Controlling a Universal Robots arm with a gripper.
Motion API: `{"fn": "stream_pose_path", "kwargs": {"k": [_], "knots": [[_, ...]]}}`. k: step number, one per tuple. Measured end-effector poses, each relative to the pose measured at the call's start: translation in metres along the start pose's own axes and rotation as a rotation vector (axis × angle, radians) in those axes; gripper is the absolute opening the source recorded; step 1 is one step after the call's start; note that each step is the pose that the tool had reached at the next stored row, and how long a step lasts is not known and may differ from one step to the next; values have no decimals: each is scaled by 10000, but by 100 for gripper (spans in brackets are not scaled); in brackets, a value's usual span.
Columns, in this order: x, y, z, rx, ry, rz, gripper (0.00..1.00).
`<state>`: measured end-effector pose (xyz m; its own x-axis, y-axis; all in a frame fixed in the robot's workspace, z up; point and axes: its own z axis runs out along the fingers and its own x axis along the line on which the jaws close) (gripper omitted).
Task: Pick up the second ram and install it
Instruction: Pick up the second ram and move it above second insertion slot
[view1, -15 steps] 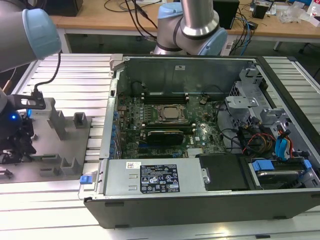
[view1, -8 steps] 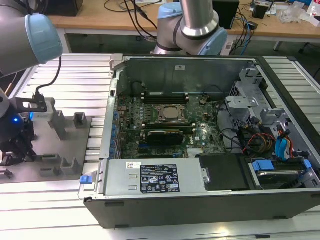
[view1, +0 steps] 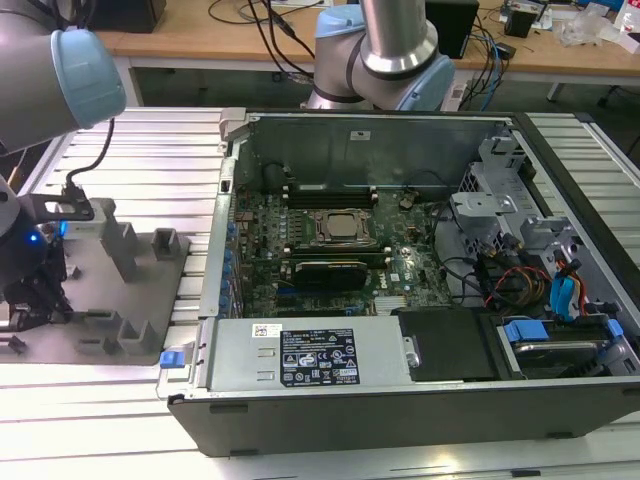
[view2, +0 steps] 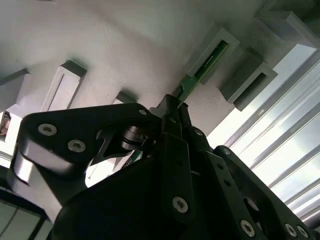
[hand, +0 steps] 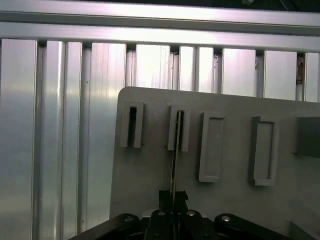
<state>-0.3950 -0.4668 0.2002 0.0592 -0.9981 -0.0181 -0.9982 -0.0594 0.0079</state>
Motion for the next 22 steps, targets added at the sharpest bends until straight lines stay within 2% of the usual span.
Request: {"fn": "stream_pose_path", "kwargs": {"k": [2, 16, 22], "knots": [[-1, 0, 0, -3, 2, -176, 14], [-1, -1, -4, 1, -1, -178, 14], [-3, 1, -122, -2, 1, -178, 14]]}}
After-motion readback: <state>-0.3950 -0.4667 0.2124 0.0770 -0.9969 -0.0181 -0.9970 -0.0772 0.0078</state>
